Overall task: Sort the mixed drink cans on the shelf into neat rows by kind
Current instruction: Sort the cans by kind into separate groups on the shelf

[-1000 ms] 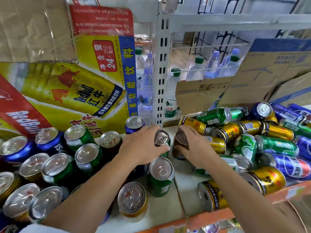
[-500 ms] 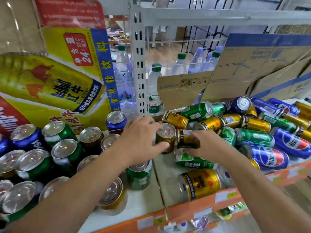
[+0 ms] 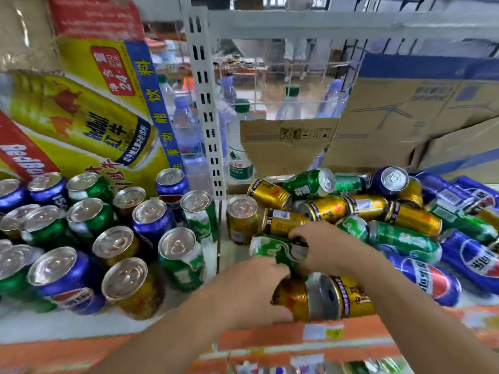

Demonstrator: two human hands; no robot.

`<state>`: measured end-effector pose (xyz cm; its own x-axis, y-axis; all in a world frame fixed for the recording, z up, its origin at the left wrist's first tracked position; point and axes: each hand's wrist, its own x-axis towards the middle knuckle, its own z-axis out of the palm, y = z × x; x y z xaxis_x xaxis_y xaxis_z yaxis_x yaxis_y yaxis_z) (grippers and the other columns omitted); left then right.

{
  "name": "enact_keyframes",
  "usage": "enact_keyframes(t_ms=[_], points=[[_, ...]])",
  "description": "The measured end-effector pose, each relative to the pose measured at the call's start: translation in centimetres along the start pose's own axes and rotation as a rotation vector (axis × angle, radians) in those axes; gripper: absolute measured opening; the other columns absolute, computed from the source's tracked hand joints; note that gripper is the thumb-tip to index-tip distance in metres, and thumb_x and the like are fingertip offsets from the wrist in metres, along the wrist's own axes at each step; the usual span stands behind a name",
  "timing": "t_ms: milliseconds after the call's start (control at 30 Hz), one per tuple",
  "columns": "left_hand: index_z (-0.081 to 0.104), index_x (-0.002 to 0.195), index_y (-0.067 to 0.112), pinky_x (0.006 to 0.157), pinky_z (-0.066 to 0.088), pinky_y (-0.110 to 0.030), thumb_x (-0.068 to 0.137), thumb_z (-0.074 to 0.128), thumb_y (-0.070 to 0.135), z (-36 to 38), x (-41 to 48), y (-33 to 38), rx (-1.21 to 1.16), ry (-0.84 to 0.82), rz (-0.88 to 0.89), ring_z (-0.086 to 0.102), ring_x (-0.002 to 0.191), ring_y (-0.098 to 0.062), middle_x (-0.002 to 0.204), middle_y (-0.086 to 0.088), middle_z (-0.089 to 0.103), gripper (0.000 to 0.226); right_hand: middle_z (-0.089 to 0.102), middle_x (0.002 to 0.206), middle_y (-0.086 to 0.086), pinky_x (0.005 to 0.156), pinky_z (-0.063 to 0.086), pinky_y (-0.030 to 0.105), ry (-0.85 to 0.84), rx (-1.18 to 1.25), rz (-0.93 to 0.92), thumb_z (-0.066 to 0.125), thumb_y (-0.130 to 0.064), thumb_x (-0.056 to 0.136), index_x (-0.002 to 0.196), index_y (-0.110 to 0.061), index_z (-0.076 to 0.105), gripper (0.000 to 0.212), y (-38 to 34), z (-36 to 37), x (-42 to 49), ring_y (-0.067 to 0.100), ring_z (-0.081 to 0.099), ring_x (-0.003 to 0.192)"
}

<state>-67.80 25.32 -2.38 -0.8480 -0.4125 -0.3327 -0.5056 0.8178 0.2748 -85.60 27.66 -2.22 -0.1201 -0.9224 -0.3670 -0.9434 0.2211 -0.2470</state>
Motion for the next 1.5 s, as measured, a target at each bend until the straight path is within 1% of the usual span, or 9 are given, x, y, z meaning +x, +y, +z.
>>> enact_keyframes(t_ms=[300,467,600,733,833,1000,1133,1300,1500], points=[[0.031,0.135,0.020,0.098,0.041,-0.043,0.083,0.068,0.045,1.7,0.0,2.1,0.105,0.085,-0.149,0.045,0.122,-0.025,0.130,-0.005,0.049,0.069,0.054,0.113,-0.005,0.080,0.048,0.027,0.105,0.231,-0.091,0.078,-0.041,0.074,0.135,-0.024,0.046,0.071,0.9,-1.4,-0.2,0.013,0.055,0.099],[0.031,0.134,0.027,0.089,0.043,-0.036,0.080,0.068,0.050,1.3,-1.2,1.4,0.018,0.187,-0.195,0.051,0.112,-0.022,0.123,0.000,0.052,0.069,0.051,0.111,-0.006,0.072,0.043,0.025,0.055,0.090,-0.131,0.077,-0.038,0.073,0.131,-0.026,0.049,0.065,0.7,-1.5,-0.1,0.013,0.050,0.095],[0.022,0.143,0.034,0.095,0.042,-0.028,0.076,0.069,0.054,0.1,-2.8,-0.3,-0.074,0.284,-0.234,0.049,0.114,-0.014,0.130,0.007,0.047,0.084,0.055,0.123,0.000,0.088,0.050,0.034,0.006,-0.021,-0.146,0.078,-0.030,0.073,0.126,-0.019,0.054,0.059,0.1,-0.2,0.0,0.019,0.054,0.106],[0.035,0.125,0.041,0.089,0.049,-0.031,0.068,0.073,0.052,-1.3,-4.2,-1.8,-0.128,0.364,-0.284,0.053,0.102,-0.009,0.115,0.014,0.052,0.069,0.057,0.118,0.004,0.088,0.053,0.040,0.050,-0.189,-0.152,0.078,-0.033,0.074,0.120,-0.016,0.057,0.054,-1.1,0.5,-0.1,0.025,0.058,0.106],[0.038,0.111,0.038,0.082,0.050,-0.033,0.064,0.071,0.059,-2.1,-4.9,-2.2,-0.039,0.406,-0.331,0.055,0.091,-0.010,0.103,0.014,0.056,0.061,0.055,0.119,0.004,0.084,0.052,0.037,0.159,-0.220,-0.197,0.074,-0.049,0.074,0.118,-0.019,0.053,0.057,-2.4,2.0,0.3,0.025,0.055,0.108],[0.043,0.113,0.031,0.096,0.036,-0.031,0.063,0.069,0.067,-2.9,-5.5,-2.3,0.126,0.417,-0.375,0.046,0.096,-0.012,0.103,0.010,0.050,0.067,0.045,0.132,0.007,0.095,0.045,0.041,0.216,-0.289,-0.148,0.069,-0.053,0.078,0.134,-0.018,0.039,0.073,-3.8,3.8,1.2,0.028,0.044,0.125],[0.045,0.099,0.035,0.094,0.031,-0.032,0.060,0.072,0.066,-3.5,-5.7,-3.3,0.063,0.419,-0.392,0.040,0.096,-0.008,0.097,0.015,0.047,0.057,0.054,0.120,0.000,0.081,0.047,0.034,0.314,-0.034,-0.133,0.074,-0.049,0.072,0.118,-0.023,0.048,0.059,-3.1,3.9,0.6,0.023,0.054,0.109],[0.049,0.096,0.035,0.089,0.036,-0.033,0.056,0.079,0.061,-3.3,-5.1,-4.8,-0.077,0.440,-0.426,0.041,0.101,-0.010,0.100,0.015,0.048,0.057,0.057,0.100,-0.013,0.071,0.045,0.024,0.302,0.662,-0.095,0.086,-0.027,0.063,0.121,-0.022,0.041,0.073,-2.0,2.9,-1.1,0.012,0.057,0.094],[0.049,0.125,0.034,0.109,0.017,-0.035,0.061,0.075,0.065,-1.7,-4.6,-4.7,0.033,0.281,-0.448,0.026,0.128,-0.012,0.127,0.011,0.038,0.076,0.058,0.104,-0.010,0.060,0.040,0.013,0.278,0.776,-0.101,0.086,-0.019,0.063,0.119,-0.029,0.034,0.077,-1.6,3.8,-1.8,0.006,0.058,0.090]])
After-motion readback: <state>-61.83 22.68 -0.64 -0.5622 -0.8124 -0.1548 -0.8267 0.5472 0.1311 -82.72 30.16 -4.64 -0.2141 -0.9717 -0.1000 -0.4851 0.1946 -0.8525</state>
